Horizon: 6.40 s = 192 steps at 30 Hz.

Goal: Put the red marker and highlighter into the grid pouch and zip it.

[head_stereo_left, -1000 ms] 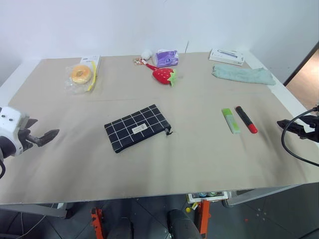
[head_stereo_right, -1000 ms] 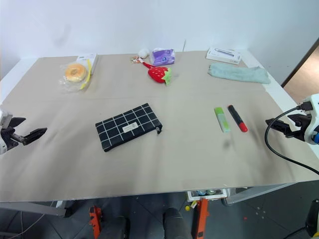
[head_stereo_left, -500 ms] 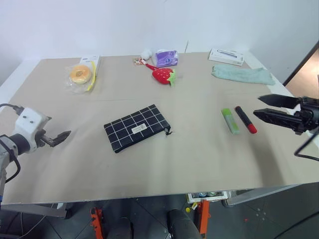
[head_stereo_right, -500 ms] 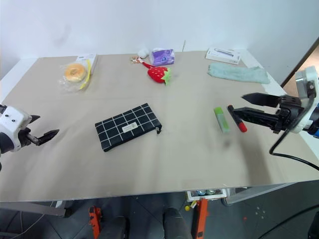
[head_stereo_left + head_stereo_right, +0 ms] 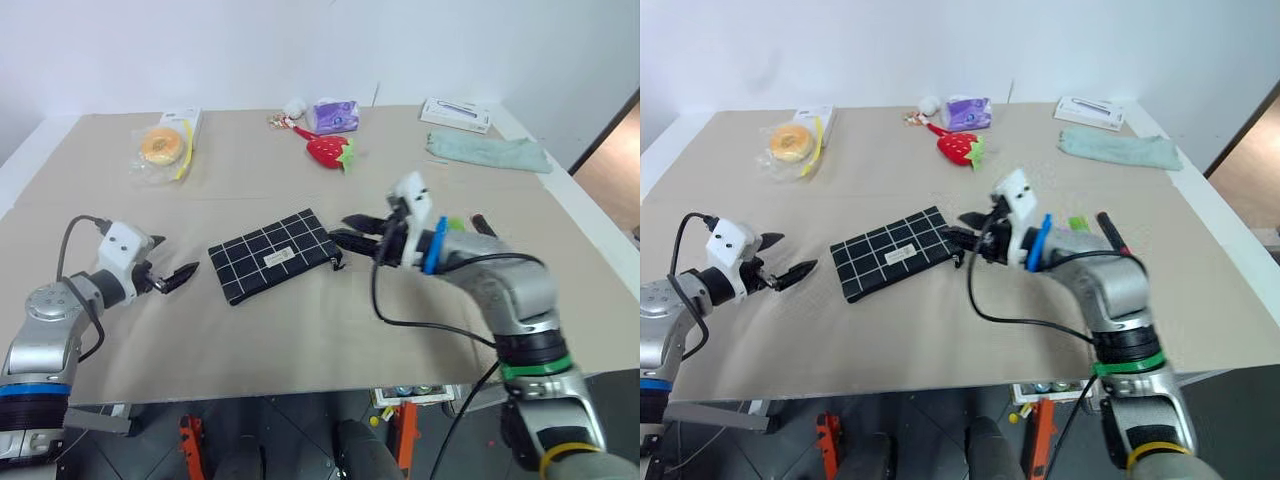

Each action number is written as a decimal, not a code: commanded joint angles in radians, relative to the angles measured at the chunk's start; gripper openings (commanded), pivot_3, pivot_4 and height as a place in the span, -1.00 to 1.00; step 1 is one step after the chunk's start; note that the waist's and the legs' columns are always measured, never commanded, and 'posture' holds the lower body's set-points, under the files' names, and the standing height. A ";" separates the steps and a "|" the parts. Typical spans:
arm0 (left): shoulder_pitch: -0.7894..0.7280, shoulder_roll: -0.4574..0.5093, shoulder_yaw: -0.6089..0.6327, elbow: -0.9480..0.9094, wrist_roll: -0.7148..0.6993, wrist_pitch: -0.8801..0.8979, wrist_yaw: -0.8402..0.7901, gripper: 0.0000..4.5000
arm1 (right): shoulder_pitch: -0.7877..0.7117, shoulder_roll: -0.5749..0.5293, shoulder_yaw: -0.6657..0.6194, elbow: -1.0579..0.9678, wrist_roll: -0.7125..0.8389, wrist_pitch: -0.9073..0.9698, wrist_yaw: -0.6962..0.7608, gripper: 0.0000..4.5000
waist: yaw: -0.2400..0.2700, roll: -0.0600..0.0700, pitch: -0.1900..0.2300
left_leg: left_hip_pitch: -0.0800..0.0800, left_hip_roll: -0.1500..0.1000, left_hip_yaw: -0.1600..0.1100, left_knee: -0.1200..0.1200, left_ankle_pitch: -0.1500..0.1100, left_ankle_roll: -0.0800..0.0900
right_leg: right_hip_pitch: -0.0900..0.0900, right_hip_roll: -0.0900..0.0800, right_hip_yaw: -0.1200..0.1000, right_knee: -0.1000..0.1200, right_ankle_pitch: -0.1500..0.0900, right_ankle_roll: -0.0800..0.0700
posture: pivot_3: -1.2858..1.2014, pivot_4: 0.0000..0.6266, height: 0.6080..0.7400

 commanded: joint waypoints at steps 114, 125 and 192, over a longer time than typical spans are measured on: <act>-0.389 0.008 -0.546 0.432 0.835 -1.173 0.452 -1.00 | 0.117 0.266 -0.195 -0.157 -0.110 0.560 -0.510 0.96 | -0.001 0.013 -0.013 | 0.001 -0.001 -0.004 -0.013 0.005 0.006 | 0.003 0.001 0.000 -0.001 -0.012 0.006 | 0.03 -0.52 1.00; -0.389 0.008 -0.539 0.414 0.846 -1.137 0.468 -1.00 | 0.127 0.211 -0.132 -0.157 -0.100 0.557 -0.466 -0.78 | -0.002 0.013 -0.013 | 0.002 -0.001 -0.004 -0.013 0.005 0.006 | 0.004 0.001 0.000 -0.001 -0.013 0.005 | 0.03 -0.52 1.00; -0.408 -0.038 -0.541 0.349 0.819 -1.046 0.460 -1.00 | 0.098 0.050 0.267 -0.263 -0.242 0.269 -0.289 -0.98 | -0.007 0.010 -0.011 | 0.002 -0.001 -0.004 -0.014 0.007 0.007 | 0.004 0.002 0.001 -0.001 -0.012 0.005 | 0.03 -0.52 1.00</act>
